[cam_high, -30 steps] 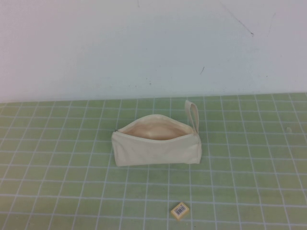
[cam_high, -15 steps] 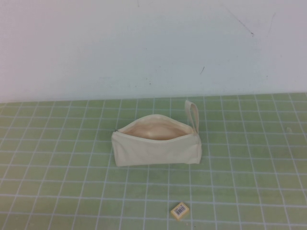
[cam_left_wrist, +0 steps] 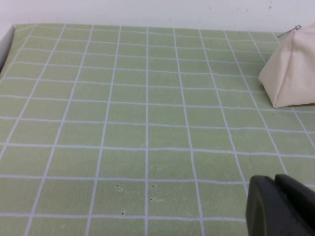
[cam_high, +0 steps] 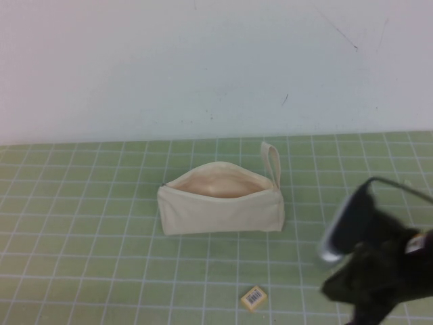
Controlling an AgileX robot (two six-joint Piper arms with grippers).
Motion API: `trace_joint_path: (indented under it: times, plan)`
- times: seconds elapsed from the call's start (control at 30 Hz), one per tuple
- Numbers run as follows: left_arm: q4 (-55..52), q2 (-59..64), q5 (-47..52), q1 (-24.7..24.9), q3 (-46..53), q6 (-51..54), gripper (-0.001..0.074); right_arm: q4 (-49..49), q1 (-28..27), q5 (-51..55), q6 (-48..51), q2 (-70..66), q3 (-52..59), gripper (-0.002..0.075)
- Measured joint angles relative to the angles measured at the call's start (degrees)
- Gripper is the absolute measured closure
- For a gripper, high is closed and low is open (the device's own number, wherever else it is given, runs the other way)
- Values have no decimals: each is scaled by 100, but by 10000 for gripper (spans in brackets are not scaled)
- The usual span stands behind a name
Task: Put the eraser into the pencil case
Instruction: Pick up the eraser from the table
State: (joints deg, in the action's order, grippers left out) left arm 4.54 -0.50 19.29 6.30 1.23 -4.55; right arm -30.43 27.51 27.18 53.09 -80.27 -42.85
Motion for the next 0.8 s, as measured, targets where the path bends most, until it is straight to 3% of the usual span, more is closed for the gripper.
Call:
trace_joint_path:
  times: [0.13,0.27,0.37,0.4,0.43,0.5,0.6,0.8]
  plan:
    - [0,0,0,0,0,0,736,0,813,-596,-172,-617,-116,727]
    - [0,0,0,0,0,16,736,0,982,-430,-195,-1210,-493,695]
    - [0,0,0,0,0,16,736,-23,982,-174,-443,-1548,-882,576]
    - [0,0,0,0,0,16,736,-27,982,-131,-567,-1652,-992,516]
    - [0,0,0,0,0,16,736,-36,982,-67,-715,-1849,-1236,391]
    - [0,0,0,0,0,16,736,-51,982,-70,-782,-2040,-1441,308]
    - [0,0,0,0,0,16,736,-106,982,-70,-829,-2376,-1700,260]
    - [0,0,0,0,0,16,736,-164,982,-55,-853,-3001,-2154,243]
